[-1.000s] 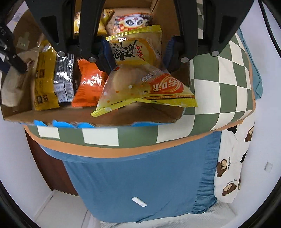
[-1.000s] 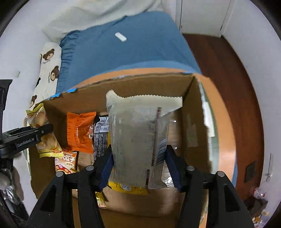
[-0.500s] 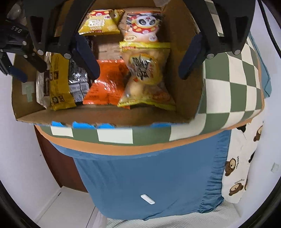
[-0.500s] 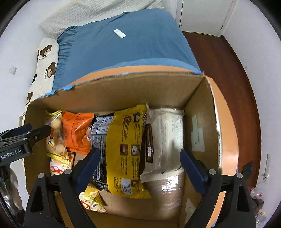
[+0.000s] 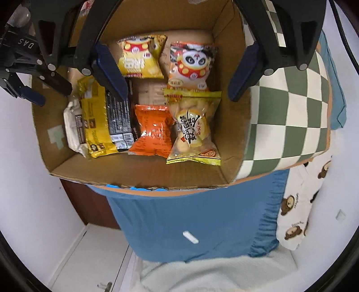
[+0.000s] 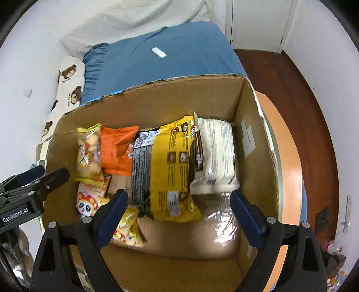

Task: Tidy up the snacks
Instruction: 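Lower both bread packets into the box and open both tools, then lift both tools away from the box toward the remaining snacks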

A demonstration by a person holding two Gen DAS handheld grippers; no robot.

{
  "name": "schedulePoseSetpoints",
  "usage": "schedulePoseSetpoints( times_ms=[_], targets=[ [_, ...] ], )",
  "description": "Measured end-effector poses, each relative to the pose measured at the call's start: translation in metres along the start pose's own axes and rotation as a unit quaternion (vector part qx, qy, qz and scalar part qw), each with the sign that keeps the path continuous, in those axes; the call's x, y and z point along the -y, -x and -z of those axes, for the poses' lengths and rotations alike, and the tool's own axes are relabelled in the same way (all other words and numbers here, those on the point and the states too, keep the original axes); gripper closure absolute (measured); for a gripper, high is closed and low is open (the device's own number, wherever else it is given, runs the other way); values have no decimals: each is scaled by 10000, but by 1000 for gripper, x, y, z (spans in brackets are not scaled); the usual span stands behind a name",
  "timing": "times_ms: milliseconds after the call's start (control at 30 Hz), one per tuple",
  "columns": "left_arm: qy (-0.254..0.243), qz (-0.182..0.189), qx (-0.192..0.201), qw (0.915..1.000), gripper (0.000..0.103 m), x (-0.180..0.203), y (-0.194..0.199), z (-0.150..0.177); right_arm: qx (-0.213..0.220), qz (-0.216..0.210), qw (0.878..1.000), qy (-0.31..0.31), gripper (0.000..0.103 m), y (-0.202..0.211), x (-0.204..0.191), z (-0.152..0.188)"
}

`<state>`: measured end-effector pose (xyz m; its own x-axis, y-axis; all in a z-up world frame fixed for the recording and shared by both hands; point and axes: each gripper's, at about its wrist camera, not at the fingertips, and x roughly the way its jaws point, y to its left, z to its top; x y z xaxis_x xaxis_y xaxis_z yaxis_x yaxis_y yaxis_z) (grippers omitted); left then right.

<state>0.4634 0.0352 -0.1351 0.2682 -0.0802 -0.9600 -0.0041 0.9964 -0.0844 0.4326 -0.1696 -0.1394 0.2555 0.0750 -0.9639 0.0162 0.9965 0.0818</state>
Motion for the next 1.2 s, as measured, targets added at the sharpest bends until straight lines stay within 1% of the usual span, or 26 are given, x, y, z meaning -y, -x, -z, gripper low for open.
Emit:
schedulePoseSetpoints(
  times_ms=[167, 300, 500, 633, 833, 933, 1033, 1133, 1200],
  targets=[
    [-43, -15, 389, 9992, 12, 2, 32, 28, 343, -26, 9994, 95, 9, 31, -5, 25],
    [-68, 9, 624, 9980, 12, 6, 56, 52, 624, -44, 9978, 207, 9, 59, -10, 48],
    [-109, -53, 1145, 9934, 12, 10, 93, 83, 1079, 35, 9934, 385, 9, 98, -18, 79],
    [-54, 15, 1294, 9916, 12, 10, 108, 100, 1395, 156, 9889, 480, 9, 121, -24, 100],
    [5, 73, 1446, 9895, 12, 9, 125, 121, 1559, -77, 9871, 359, 9, 143, -26, 124],
    [12, 107, 1438, 9895, 12, 9, 130, 133, 1563, -235, 9871, 273, 9, 149, -23, 137],
    [15, 94, 1344, 9909, 12, 11, 125, 148, 1450, -424, 9885, 80, 9, 147, -11, 153],
    [-11, 79, 1009, 9949, 12, 17, 101, 167, 1177, -456, 9918, -215, 9, 127, 13, 172],
    [-105, 89, 616, 9980, 12, 24, 75, 183, 906, -470, 9936, -492, 9, 106, 35, 186]
  ],
)
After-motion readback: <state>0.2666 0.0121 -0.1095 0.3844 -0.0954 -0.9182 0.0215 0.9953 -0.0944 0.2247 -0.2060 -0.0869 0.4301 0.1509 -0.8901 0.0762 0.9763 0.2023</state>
